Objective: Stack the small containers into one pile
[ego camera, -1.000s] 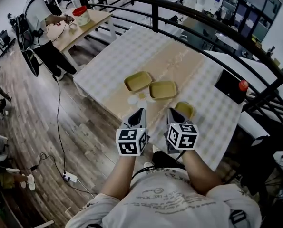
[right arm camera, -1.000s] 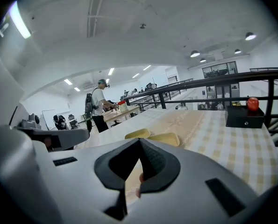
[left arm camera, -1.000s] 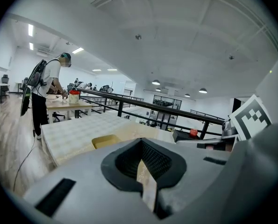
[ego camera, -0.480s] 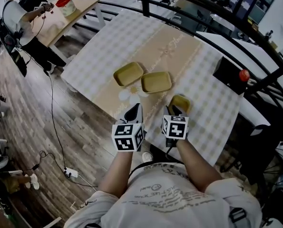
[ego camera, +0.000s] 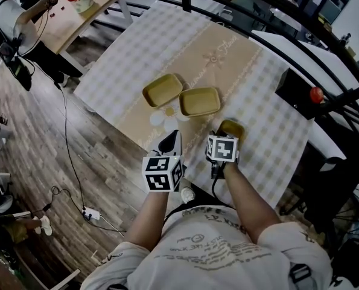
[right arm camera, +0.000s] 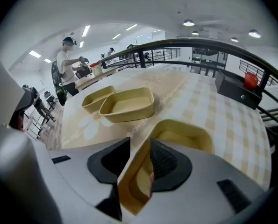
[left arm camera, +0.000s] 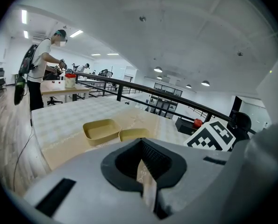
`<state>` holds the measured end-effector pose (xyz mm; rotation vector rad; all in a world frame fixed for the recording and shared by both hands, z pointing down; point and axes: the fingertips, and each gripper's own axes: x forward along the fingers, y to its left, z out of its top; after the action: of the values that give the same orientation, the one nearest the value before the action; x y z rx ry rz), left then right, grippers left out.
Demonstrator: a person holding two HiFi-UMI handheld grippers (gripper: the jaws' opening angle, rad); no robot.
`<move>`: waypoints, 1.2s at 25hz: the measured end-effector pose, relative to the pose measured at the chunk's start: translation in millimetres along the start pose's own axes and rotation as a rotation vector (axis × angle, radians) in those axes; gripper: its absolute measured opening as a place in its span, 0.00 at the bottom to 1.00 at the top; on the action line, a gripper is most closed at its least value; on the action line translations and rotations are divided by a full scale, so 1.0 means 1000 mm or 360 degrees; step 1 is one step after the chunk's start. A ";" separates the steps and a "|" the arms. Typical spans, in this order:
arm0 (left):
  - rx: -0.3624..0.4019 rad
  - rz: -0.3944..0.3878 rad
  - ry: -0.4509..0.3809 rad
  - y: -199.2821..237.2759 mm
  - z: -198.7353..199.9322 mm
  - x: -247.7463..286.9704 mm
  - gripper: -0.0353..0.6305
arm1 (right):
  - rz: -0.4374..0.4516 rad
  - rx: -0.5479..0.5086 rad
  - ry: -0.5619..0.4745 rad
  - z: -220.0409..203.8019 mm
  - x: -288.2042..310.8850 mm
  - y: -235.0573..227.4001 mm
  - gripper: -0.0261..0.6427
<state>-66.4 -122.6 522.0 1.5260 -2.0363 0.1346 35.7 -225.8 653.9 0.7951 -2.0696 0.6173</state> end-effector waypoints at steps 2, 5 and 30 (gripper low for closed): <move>-0.0011 0.0002 0.0004 0.002 -0.001 0.002 0.06 | -0.0003 0.0018 0.0040 -0.002 0.009 -0.001 0.22; -0.0024 0.0009 0.0014 0.005 -0.003 0.003 0.06 | -0.0015 0.0055 0.0104 -0.009 0.019 -0.003 0.22; -0.0048 -0.0033 -0.0050 -0.008 -0.002 -0.020 0.06 | -0.0202 -0.0444 -0.0234 0.034 -0.043 0.001 0.06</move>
<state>-55.2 -107.4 511.6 1.5390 -2.0373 0.0724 37.4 -234.5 599.8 0.8191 -2.1570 0.1989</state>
